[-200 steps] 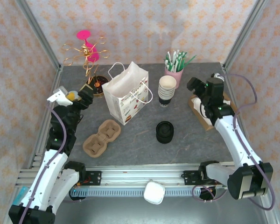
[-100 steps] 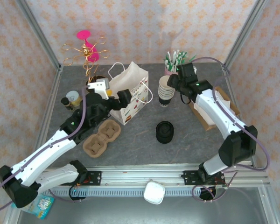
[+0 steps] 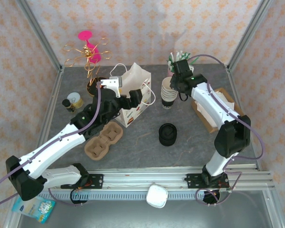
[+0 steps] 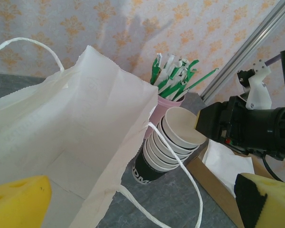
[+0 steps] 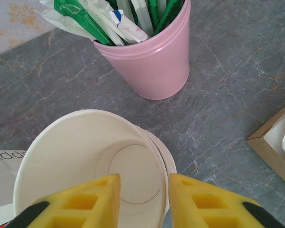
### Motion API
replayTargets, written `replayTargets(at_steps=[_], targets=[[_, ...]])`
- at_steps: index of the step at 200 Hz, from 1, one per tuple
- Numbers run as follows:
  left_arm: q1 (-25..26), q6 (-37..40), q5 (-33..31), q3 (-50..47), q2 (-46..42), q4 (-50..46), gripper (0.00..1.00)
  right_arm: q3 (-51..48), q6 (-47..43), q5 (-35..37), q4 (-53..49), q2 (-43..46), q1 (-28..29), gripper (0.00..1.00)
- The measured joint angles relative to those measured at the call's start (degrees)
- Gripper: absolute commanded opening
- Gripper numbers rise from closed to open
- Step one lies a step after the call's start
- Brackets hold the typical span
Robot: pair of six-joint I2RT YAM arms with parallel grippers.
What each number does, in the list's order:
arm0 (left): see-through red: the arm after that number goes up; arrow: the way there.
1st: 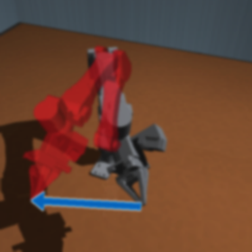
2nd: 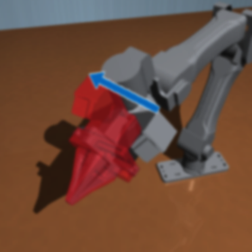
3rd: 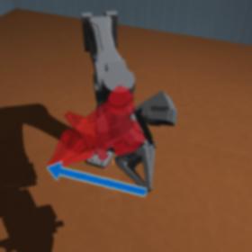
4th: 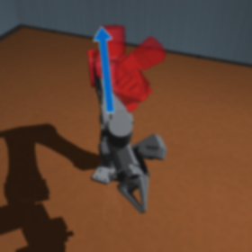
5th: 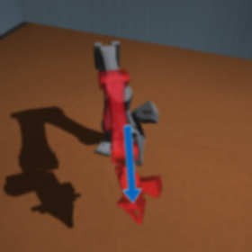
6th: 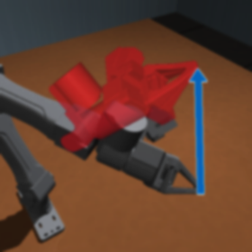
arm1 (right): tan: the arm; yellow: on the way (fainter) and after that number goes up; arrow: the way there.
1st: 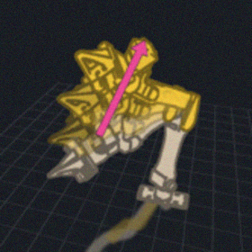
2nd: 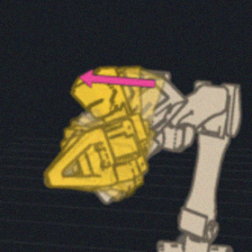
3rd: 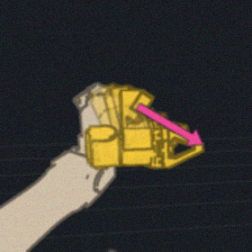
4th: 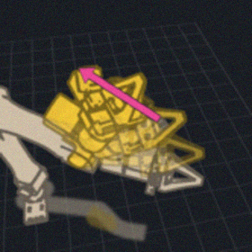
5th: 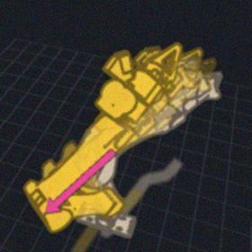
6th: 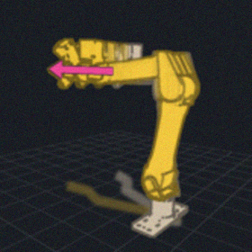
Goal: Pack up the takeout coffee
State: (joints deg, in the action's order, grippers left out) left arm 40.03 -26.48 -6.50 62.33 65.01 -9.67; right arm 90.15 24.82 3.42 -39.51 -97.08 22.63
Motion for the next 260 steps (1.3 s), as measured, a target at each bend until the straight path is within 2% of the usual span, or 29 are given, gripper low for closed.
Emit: replayTargets(at_steps=[37, 110, 203, 260], targets=[[0.0, 0.6, 0.0, 0.6, 0.6, -0.5, 0.99, 1.5, -0.3, 1.0, -0.9, -1.8, 0.0, 0.24], [0.0, 1.0, 0.0, 0.9, 1.0, -0.6, 0.99, 3.1, -0.9, 3.1, -2.7, -3.4, 0.0, 0.02], [0.0, 1.0, 0.2, 1.4, 1.3, -0.6, 0.99, 4.8, -1.0, 3.9, -3.8, -3.3, -3.9, 0.01], [0.0, 1.0, 0.2, 2.6, 1.9, -1.4, 0.99, 7.9, -1.0, 3.0, -4.9, -0.5, -4.1, 0.01]])
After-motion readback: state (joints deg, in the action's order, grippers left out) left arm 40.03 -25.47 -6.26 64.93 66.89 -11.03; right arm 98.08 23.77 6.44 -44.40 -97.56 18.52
